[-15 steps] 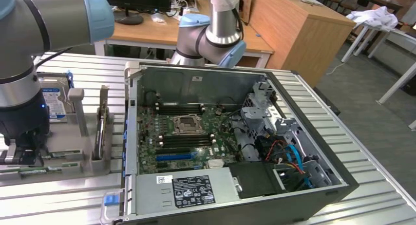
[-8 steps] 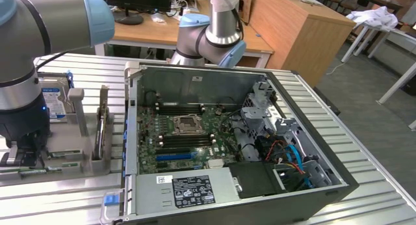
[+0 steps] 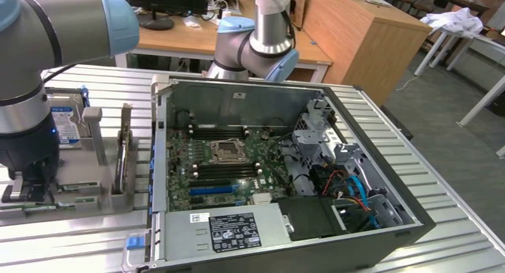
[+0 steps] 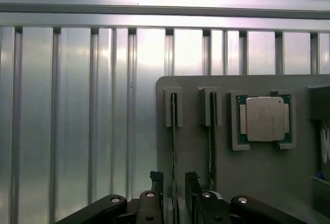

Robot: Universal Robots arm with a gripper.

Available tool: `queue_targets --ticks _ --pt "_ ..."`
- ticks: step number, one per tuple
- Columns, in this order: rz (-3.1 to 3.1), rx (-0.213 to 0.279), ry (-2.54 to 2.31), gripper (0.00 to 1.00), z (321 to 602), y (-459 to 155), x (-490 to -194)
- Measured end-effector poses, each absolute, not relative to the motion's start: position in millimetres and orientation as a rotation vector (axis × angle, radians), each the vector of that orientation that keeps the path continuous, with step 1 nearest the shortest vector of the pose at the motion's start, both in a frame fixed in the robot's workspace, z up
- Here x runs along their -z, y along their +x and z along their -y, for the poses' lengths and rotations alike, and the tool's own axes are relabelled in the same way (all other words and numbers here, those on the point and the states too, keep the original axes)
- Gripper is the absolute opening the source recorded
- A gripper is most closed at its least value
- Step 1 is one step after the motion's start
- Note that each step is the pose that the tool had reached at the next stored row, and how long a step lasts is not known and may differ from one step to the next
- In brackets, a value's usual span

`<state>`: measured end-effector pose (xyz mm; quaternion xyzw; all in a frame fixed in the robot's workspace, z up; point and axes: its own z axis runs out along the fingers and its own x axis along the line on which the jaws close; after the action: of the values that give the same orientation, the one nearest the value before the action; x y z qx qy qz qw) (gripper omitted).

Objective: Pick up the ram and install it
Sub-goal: 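Pick up the ram and move it above insertion slot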

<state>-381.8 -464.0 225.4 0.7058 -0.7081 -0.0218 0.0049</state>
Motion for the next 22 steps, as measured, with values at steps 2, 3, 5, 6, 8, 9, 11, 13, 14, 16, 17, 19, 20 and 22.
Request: queue_targets --ticks 2,3,5,6,8,9,11,13,14,16,17,19,20,22 --pt "2.207 0.068 2.221 0.31 464 -382 -225" --pt "2.207 0.068 2.221 0.31 464 -382 -225" --pt "2.207 0.068 2.221 0.31 464 -381 -225" --pt "2.206 0.068 2.222 0.31 464 -380 -225" --pt "2.204 0.069 2.224 0.31 464 -377 -225" --pt "2.204 0.069 2.225 0.31 464 -376 -225" --pt "2.202 0.069 2.226 0.31 464 -373 -225" --pt "2.199 0.069 2.23 0.31 464 -370 -225" --pt "2.197 0.07 2.232 0.31 464 -368 -225" --pt "2.195 0.07 2.234 0.31 464 -367 -225" --pt "2.195 0.07 2.234 0.31 464 -367 -225" --pt "2.195 0.07 2.234 0.31 464 -367 -225" --pt "2.195 0.07 2.234 0.31 464 -367 -224" --pt "2.195 0.07 2.234 0.31 464 -367 -222"
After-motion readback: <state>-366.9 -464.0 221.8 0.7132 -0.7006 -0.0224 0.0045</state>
